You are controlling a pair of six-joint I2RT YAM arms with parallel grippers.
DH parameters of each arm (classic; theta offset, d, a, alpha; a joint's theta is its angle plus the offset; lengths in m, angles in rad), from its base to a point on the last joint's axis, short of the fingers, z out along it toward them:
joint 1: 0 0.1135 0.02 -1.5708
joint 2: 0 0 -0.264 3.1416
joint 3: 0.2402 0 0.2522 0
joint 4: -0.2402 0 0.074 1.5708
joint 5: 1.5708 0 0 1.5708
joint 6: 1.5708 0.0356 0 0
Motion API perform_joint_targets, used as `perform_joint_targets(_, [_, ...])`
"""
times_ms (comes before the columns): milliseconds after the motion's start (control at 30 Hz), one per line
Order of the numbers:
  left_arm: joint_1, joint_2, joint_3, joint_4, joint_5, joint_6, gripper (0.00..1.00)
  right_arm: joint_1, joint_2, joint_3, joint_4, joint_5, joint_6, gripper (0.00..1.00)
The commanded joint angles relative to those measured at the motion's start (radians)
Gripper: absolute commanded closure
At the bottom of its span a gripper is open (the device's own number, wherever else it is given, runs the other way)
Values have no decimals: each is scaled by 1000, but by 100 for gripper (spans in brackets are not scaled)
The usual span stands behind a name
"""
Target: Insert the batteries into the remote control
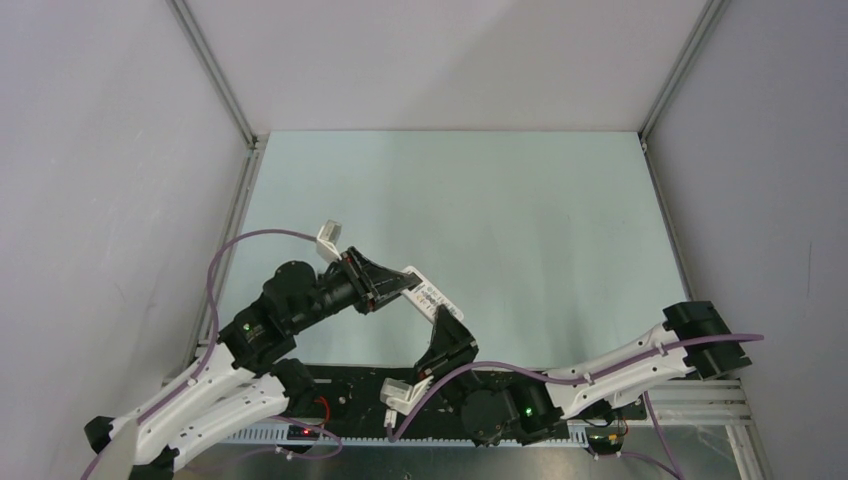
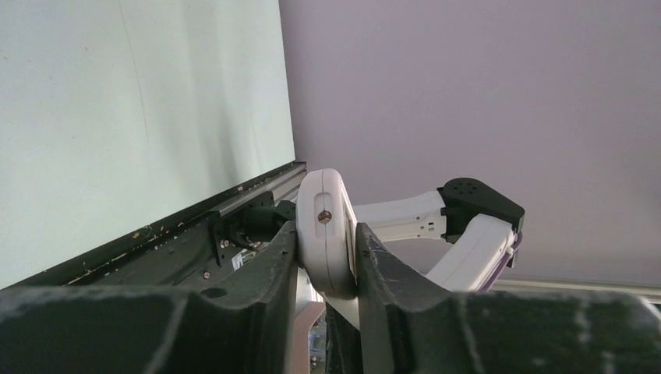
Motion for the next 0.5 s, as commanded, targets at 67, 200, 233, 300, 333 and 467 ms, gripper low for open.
perform_joint_targets(67, [-4,15,29,42,28,3,77,25,17,32,52,-12,-12,100])
perform_joint_targets(200, [-3,19,30,43,35,10,87,29,24,31,83,-13,-27,97])
perform_joint_targets(233, [-4,15,29,44,36,12,92,31,26,32,102,-14,-30,89])
perform_joint_targets(300, [-4,6,26,46,34,16,99,37,28,32,135,-15,-41,76])
perform_joint_targets(333, [-4,3,23,47,31,19,99,40,28,31,155,-17,-46,71])
perform_joint_targets(467, [-3,-25,8,49,9,16,100,46,36,31,190,-30,-42,51])
